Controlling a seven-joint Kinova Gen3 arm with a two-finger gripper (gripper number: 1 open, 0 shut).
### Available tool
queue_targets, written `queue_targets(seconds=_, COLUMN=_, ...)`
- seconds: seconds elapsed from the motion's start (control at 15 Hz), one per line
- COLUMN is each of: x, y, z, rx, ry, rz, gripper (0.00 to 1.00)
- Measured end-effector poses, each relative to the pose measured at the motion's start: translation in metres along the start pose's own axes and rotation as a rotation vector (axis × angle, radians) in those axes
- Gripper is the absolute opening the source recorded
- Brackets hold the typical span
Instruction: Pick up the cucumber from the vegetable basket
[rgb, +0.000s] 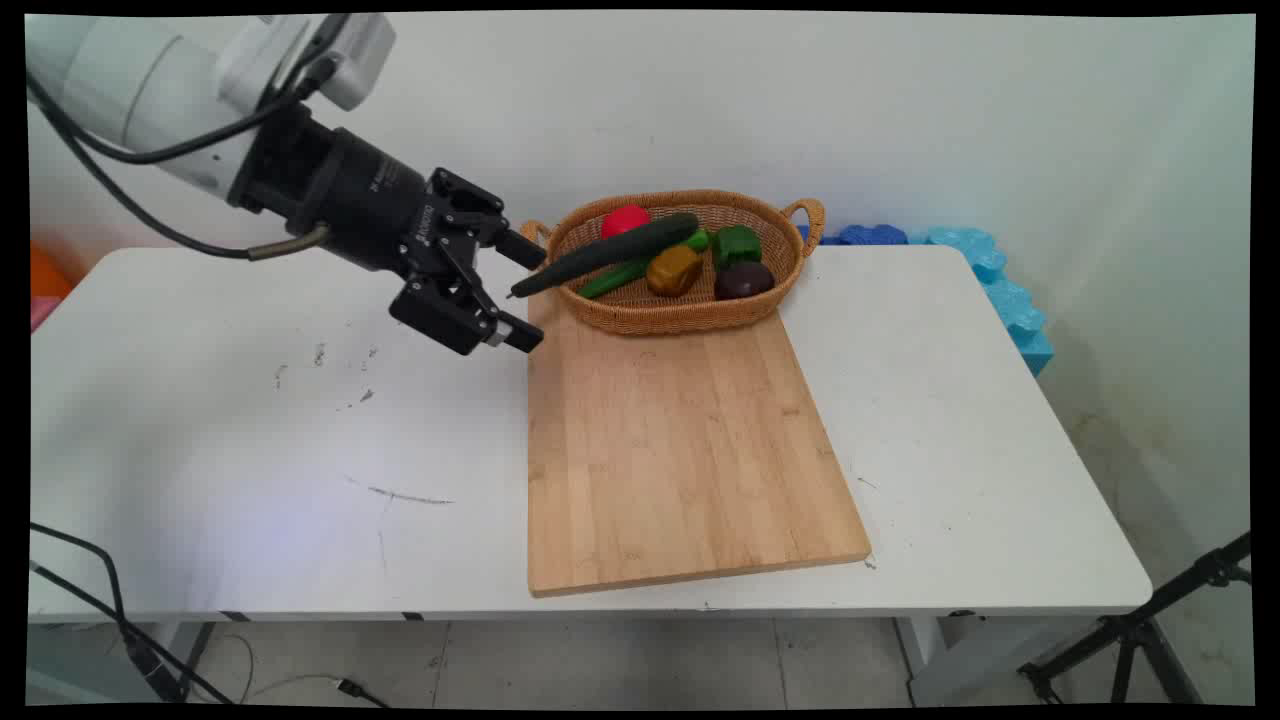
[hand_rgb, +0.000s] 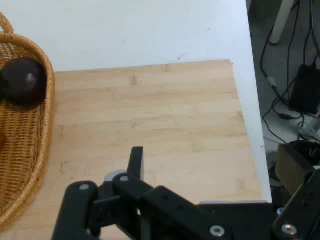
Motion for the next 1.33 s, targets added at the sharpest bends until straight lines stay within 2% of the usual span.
queue_targets(seconds=0.33, x=0.013, y=-0.007, z=0.013, rx=0.010, ry=-0.015, rz=-0.015, gripper=1.00)
queue_targets(seconds=0.67, x=0.034, y=-0.022, z=0.028, rx=0.041, ry=-0.031, rz=-0.038, gripper=1.00)
queue_targets(seconds=0.87, x=0.045, y=-0.043, z=0.039, rx=0.093, ry=-0.053, rz=-0.057, gripper=1.00)
queue_targets(seconds=1.07, x=0.052, y=-0.072, z=0.057, rx=0.169, ry=-0.091, rz=-0.097, gripper=1.00)
queue_targets(seconds=1.33, x=0.053, y=-0.103, z=0.078, rx=0.254, ry=-0.137, rz=-0.152, gripper=1.00)
